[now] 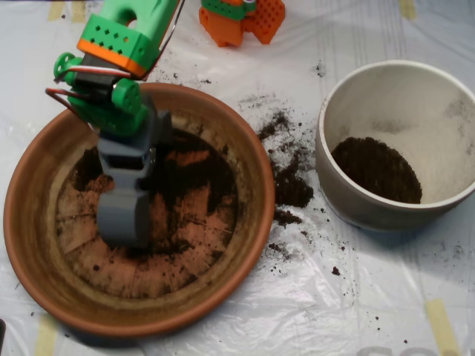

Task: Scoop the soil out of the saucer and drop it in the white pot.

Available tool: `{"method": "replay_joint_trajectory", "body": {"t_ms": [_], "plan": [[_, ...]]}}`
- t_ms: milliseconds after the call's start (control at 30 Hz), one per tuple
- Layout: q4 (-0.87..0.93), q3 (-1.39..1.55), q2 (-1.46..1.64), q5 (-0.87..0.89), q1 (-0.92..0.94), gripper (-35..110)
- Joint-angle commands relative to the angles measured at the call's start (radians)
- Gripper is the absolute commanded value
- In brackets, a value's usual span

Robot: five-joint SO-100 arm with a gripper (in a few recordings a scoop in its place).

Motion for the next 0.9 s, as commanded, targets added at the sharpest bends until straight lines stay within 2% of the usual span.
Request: {"method": "replay_joint_trajectory", "body": {"t_ms": [0,167,367,533,600,733,867], "plan": [[-0.006,-0.107,0.020,-0.017,0.034,59],[0.025,-0.215,-0.055,-0.026,0.031,55],[0.153,-0.434,-0.206,-0.021,0.032,47],[0.153,-0.471,-0.222,-0.023,0.040,45],[0.147,-0.479,-0.222,-0.025,0.044,39],[0.137,-0.474,-0.222,-0.015,0.049,17],[0.132,-0.469,-0.222,-0.014,0.049,15]]}}
